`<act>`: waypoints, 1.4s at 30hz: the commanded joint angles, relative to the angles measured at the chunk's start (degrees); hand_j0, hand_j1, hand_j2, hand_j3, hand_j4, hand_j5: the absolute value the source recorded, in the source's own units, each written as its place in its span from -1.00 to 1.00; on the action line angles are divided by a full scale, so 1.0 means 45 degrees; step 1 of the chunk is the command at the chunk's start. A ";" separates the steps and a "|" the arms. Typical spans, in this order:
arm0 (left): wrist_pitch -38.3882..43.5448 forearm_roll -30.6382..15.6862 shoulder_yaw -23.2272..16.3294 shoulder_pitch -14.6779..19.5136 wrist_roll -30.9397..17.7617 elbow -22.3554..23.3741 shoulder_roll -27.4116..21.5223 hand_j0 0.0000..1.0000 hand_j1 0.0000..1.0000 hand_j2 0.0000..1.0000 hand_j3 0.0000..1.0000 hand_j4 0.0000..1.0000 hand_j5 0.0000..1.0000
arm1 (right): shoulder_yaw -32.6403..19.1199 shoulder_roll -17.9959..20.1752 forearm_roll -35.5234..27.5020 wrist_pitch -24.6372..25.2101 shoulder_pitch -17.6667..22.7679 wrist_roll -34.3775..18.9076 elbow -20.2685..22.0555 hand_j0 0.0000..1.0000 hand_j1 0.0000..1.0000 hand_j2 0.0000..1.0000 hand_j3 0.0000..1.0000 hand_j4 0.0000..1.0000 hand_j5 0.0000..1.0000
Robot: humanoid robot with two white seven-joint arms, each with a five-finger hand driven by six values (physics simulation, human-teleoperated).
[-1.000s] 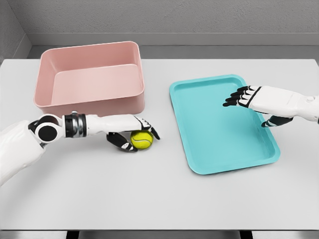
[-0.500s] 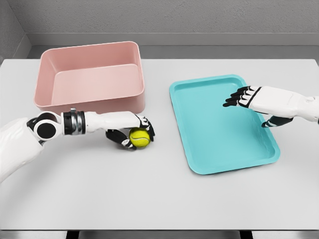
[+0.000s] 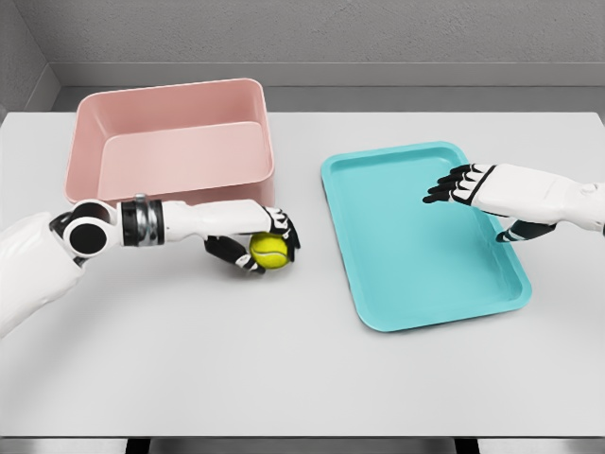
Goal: Put the tennis from the blue tray into the pink basket with both arms
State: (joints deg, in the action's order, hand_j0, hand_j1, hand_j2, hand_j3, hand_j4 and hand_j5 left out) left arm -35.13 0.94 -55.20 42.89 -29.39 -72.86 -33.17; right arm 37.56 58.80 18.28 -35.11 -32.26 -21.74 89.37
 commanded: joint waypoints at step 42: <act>0.0029 -0.0444 0.1310 0.1133 0.0964 -0.0548 -0.0851 0.06 0.06 0.06 0.06 0.06 0.06 | 0.0051 -0.0038 -0.0077 0.0024 0.0020 -0.0014 0.0002 1.00 1.00 1.00 1.00 1.00 1.00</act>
State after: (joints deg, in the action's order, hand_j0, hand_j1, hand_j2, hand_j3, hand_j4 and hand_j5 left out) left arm -35.13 -0.58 -49.42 48.25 -25.64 -75.33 -36.79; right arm 37.84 58.58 18.28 -35.11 -32.17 -21.81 89.37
